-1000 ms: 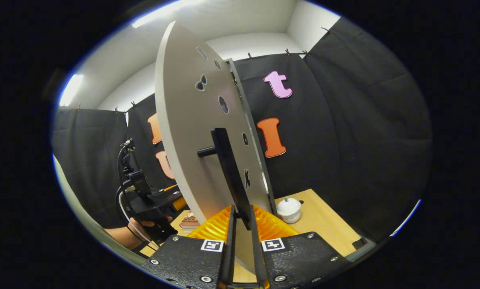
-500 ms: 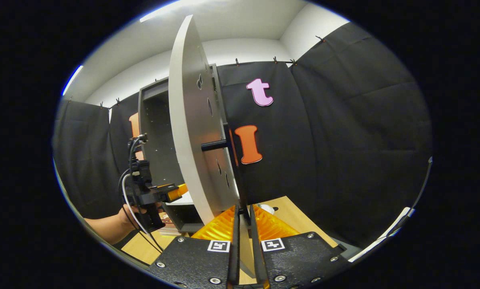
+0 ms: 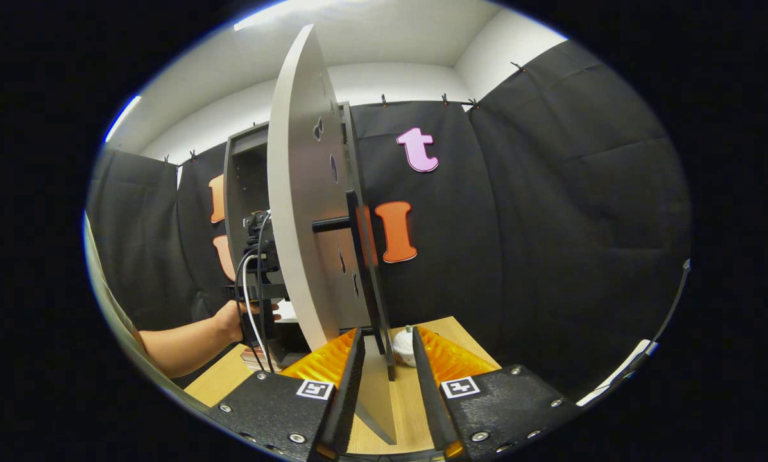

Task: Open the cabinet door with the right hand, grasp the bottle in the cabinet with the left hand and place it on the coaster, then close the cabinet door with the right hand.

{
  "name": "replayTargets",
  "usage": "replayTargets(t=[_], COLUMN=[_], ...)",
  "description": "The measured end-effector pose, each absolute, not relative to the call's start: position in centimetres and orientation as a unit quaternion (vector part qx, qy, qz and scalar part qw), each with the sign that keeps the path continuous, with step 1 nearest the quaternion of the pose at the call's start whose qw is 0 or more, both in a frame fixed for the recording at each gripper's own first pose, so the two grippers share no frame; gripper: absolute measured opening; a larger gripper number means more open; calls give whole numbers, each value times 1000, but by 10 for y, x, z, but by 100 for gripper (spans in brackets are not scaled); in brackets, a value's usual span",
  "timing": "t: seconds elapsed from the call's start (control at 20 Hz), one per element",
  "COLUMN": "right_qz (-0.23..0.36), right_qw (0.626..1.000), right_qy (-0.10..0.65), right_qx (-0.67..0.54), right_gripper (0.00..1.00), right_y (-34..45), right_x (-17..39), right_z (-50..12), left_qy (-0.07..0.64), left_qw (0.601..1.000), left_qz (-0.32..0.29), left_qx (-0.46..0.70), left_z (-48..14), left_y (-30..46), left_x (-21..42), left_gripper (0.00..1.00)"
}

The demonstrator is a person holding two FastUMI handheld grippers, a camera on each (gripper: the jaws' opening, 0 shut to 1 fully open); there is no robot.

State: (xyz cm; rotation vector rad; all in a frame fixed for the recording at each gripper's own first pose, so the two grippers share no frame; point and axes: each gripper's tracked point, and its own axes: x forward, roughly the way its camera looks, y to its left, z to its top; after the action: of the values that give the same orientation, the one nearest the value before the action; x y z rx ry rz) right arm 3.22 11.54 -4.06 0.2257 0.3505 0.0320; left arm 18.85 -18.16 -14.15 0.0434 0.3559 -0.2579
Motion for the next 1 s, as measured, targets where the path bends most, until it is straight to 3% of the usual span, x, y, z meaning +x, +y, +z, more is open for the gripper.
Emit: replayTargets(t=[0.05,0.1,0.15,0.2,0.25,0.45,0.5,0.6,0.65,0.7,0.8,0.85,0.9,1.0], right_qz=[17,16,16,17,18,24,27,34,40,46,65,74,82,106], right_qw=[978,978,978,978,977,976,976,975,975,975,973,972,972,969], right_qy=[175,176,176,177,178,184,182,179,178,177,185,188,187,184], right_qx=[113,112,112,113,113,114,117,124,128,129,126,122,120,124], right_gripper=[54,53,62,59,65,74,74,77,72,78,78,72,79,81], right_y=[114,111,110,109,108,106,106,105,105,104,104,103,101,104], right_x=[34,33,34,35,36,40,40,41,42,41,40,40,41,43], right_z=[-42,-42,-43,-43,-44,-47,-46,-44,-44,-43,-49,-52,-51,-50], left_qy=[174,179,184,187,187,167,165,164,161,154,140,135,132,129], left_qw=[977,977,977,976,977,981,981,982,982,983,984,985,984,985], left_qz=[-121,-112,-109,-108,-104,-95,-96,-93,-93,-92,-93,-94,-95,-83], left_qx=[25,30,26,21,21,37,35,27,27,32,51,61,68,76], left_z=[-144,-148,-152,-154,-155,-149,-149,-146,-144,-139,-128,-125,-124,-121], left_y=[-180,-177,-177,-177,-175,-170,-171,-170,-170,-168,-167,-165,-165,-155], left_x=[196,203,209,216,221,240,240,237,233,227,210,202,192,164], left_gripper=[97,97,97,97,97,94,84,82,82,80,80,80,82,80])
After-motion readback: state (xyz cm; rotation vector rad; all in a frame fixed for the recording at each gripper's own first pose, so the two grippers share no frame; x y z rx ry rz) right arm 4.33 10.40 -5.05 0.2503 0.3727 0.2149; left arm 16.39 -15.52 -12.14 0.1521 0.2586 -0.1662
